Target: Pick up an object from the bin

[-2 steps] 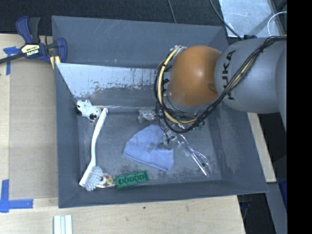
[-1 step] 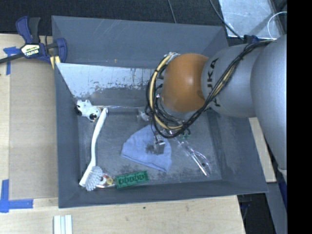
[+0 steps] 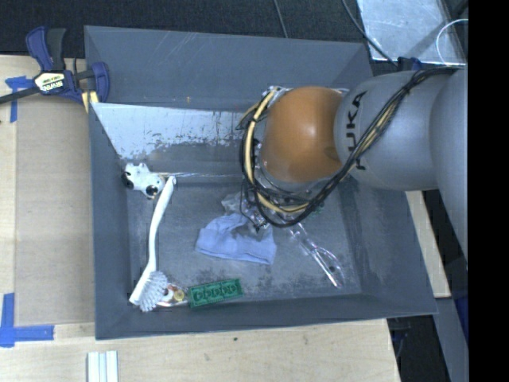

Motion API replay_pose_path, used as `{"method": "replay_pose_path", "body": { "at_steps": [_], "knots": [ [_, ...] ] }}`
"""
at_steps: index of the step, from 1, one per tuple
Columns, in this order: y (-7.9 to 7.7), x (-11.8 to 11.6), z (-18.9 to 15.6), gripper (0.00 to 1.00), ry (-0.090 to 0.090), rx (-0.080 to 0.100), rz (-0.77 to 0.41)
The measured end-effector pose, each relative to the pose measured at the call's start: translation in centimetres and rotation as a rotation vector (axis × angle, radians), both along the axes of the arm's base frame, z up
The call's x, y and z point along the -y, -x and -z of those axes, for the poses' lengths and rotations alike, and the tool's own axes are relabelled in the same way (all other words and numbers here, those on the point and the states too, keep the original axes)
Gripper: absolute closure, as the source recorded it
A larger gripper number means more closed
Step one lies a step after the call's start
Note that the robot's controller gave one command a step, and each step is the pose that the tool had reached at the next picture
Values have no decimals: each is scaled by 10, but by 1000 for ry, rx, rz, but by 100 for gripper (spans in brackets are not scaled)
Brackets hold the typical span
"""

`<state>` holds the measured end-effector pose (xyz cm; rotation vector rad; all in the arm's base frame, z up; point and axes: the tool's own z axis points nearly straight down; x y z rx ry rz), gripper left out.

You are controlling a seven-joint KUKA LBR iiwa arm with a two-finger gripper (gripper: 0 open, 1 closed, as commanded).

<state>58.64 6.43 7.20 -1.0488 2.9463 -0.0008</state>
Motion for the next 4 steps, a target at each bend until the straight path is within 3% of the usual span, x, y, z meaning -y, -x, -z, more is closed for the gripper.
{"method": "replay_pose_path", "body": {
  "at_steps": [1,2,3,4],
  "knots": [
    [0,0,0,100,0,0,1],
    [4,0,-22,100,1,-14,2],
    [1,0,-67,100,0,-2,3],
    [0,0,-83,100,0,0,4]
  ]
}}
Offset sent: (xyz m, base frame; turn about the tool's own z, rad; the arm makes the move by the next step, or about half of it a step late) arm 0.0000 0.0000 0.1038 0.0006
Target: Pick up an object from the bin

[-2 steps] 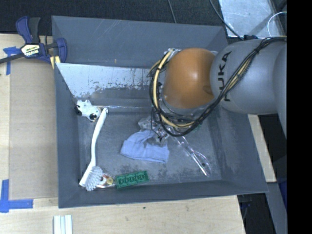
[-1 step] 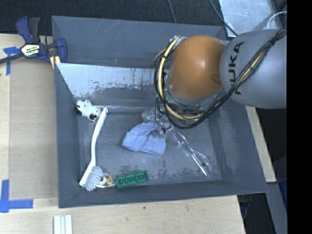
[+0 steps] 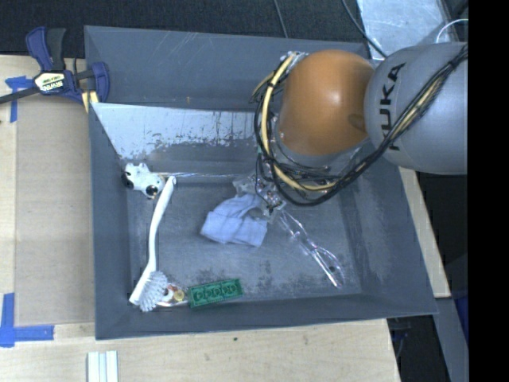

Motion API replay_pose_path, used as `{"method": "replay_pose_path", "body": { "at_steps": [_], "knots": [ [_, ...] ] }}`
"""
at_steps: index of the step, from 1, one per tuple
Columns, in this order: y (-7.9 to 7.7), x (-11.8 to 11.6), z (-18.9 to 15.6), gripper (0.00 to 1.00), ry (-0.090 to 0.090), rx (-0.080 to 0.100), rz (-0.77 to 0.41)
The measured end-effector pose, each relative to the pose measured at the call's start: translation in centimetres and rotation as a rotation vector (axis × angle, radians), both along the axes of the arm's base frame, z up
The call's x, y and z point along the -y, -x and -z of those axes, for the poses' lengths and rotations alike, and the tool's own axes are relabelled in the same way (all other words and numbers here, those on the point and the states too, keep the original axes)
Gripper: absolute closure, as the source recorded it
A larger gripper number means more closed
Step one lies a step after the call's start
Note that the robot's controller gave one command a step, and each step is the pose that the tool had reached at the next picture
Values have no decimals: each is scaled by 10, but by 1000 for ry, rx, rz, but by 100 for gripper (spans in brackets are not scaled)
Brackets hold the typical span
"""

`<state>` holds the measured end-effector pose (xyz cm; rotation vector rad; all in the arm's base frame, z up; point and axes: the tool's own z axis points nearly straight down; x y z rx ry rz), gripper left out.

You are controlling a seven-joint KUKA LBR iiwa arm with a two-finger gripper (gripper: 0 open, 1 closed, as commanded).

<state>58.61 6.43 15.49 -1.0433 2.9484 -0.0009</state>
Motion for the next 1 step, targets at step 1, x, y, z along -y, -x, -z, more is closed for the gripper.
{"method": "replay_pose_path", "body": {
  "at_steps": [1],
  "knots": [
    [0,0,-17,100,0,0,3]
  ]
}}
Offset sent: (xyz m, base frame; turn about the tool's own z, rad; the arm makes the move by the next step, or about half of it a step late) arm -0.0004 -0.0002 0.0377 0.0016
